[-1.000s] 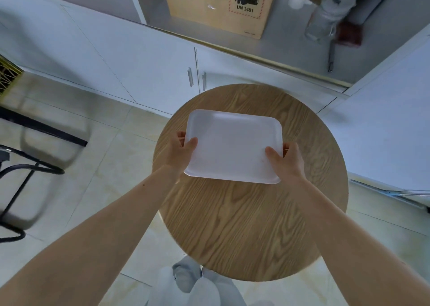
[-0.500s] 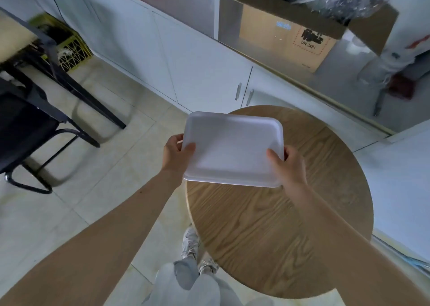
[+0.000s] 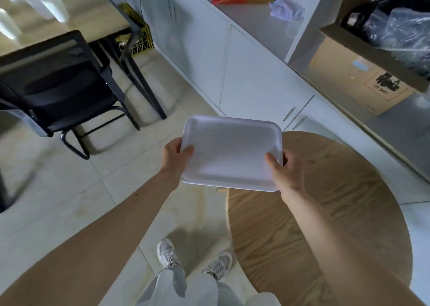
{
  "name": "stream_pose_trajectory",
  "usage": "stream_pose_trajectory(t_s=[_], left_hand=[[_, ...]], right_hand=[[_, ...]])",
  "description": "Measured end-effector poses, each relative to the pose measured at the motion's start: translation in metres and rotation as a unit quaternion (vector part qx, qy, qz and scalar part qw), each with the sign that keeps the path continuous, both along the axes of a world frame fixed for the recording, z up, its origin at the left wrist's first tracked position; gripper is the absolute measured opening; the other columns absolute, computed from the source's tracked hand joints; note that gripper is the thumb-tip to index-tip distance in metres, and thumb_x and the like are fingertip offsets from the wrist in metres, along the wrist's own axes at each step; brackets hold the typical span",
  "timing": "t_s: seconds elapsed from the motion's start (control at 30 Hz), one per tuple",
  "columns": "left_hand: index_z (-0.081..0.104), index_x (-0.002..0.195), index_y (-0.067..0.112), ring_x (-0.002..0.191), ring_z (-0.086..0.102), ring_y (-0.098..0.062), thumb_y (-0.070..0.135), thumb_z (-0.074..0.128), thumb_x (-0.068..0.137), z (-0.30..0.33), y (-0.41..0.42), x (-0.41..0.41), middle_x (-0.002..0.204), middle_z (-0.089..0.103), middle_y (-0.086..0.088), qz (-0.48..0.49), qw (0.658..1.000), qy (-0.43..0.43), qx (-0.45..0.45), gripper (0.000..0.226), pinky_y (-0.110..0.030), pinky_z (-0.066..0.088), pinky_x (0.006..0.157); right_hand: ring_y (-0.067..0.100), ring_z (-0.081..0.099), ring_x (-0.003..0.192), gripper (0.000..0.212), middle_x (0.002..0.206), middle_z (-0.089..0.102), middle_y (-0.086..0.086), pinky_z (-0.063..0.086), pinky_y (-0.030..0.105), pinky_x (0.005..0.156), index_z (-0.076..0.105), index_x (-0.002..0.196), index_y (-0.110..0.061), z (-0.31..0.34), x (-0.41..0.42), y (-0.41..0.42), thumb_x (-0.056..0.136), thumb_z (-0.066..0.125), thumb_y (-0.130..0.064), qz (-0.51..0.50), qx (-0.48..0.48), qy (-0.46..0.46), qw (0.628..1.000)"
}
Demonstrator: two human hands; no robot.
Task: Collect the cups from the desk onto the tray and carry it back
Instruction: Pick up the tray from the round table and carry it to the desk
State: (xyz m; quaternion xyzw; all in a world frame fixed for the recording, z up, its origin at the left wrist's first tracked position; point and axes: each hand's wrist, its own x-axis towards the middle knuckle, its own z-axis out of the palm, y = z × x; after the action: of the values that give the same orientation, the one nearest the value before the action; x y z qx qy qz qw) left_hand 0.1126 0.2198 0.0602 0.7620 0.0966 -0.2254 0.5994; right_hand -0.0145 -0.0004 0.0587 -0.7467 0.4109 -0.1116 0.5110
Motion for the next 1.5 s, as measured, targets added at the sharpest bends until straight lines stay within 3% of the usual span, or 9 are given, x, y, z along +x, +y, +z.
stream_pose_trajectory(t_s=[0.3,0.6,0.67,0.87,1.03,1.2,1.33,1.43,1.5], left_hand=[[0.065,0.106,0.014,0.086,0.061,-0.026,0.006,0.056,0.09,0.003,0.11,0.054,0.097,0.066,-0.006,0.048,0.999,-0.017,-0.009,0.02,-0.043,0.054,0.081],[0.065,0.109,0.011,0.08,0.06,-0.022,0.008,0.056,0.09,0.009,0.203,0.097,0.092,0.065,-0.005,0.107,0.993,-0.046,0.018,0.021,-0.034,0.052,0.07],[0.065,0.106,0.012,0.077,0.059,-0.021,0.007,0.057,0.09,0.008,0.214,0.102,0.088,0.064,-0.003,0.119,0.992,-0.049,0.017,0.018,-0.031,0.05,0.066],[0.065,0.094,0.016,0.077,0.06,-0.024,0.008,0.058,0.089,0.007,0.242,0.126,0.082,0.063,-0.001,0.166,0.985,-0.051,0.001,0.012,-0.042,0.056,0.073],[0.067,0.103,0.009,0.082,0.064,-0.026,0.008,0.058,0.089,0.011,0.256,0.152,0.091,0.066,-0.009,0.211,0.976,-0.051,-0.006,0.017,-0.042,0.061,0.074],[0.065,0.096,0.005,0.081,0.063,-0.027,0.009,0.058,0.087,0.017,0.269,0.179,0.086,0.063,-0.009,0.254,0.965,-0.061,0.001,0.012,-0.052,0.061,0.077],[0.063,0.097,0.0,0.08,0.069,-0.026,0.005,0.056,0.091,0.02,0.278,0.192,0.086,0.062,-0.008,0.287,0.956,-0.061,-0.007,0.01,-0.035,0.061,0.061],[0.062,0.093,0.0,0.078,0.063,-0.028,0.006,0.056,0.09,0.018,0.288,0.204,0.083,0.06,-0.009,0.3,0.952,-0.057,0.011,0.009,-0.043,0.06,0.069],[0.061,0.093,-0.003,0.074,0.055,-0.024,0.01,0.057,0.086,0.019,0.298,0.214,0.081,0.057,-0.009,0.305,0.951,-0.051,0.024,0.015,-0.038,0.053,0.067]], right_hand=[[0.018,0.044,0.059,0.031,0.064,0.049,0.002,0.036,0.032,0.057,0.054,0.073,0.001,0.0,0.081,0.093,0.081,0.07,-0.025,0.034,-0.024,-0.011,0.999],[0.016,0.027,0.057,0.036,0.061,0.032,0.0,0.023,0.028,0.051,0.035,0.064,-0.013,0.013,0.146,0.179,0.081,0.064,-0.025,0.118,-0.049,-0.025,0.991],[0.016,0.028,0.056,0.036,0.06,0.032,-0.003,0.024,0.027,0.051,0.034,0.063,-0.015,0.017,0.157,0.188,0.081,0.064,-0.024,0.132,-0.054,-0.02,0.99],[0.016,0.028,0.058,0.03,0.061,0.032,-0.002,0.024,0.028,0.051,0.036,0.067,-0.012,0.026,0.202,0.21,0.079,0.062,-0.022,0.168,-0.049,-0.021,0.984],[0.017,0.03,0.058,0.032,0.06,0.034,-0.003,0.025,0.029,0.052,0.037,0.066,-0.011,0.028,0.25,0.219,0.079,0.063,-0.023,0.202,-0.04,-0.033,0.978],[0.017,0.034,0.058,0.032,0.062,0.04,-0.002,0.028,0.029,0.053,0.041,0.067,-0.01,0.031,0.299,0.23,0.082,0.066,-0.024,0.241,-0.038,-0.034,0.969],[0.018,0.035,0.058,0.033,0.062,0.04,-0.001,0.028,0.028,0.053,0.041,0.068,-0.01,0.032,0.33,0.24,0.083,0.066,-0.026,0.268,-0.045,-0.03,0.962],[0.019,0.037,0.059,0.036,0.066,0.044,0.003,0.03,0.028,0.054,0.046,0.075,0.002,0.031,0.351,0.251,0.082,0.066,-0.027,0.277,-0.038,-0.026,0.96],[0.019,0.037,0.059,0.038,0.064,0.044,0.002,0.03,0.028,0.054,0.045,0.075,0.003,0.032,0.365,0.261,0.082,0.067,-0.027,0.288,-0.035,-0.03,0.957]])
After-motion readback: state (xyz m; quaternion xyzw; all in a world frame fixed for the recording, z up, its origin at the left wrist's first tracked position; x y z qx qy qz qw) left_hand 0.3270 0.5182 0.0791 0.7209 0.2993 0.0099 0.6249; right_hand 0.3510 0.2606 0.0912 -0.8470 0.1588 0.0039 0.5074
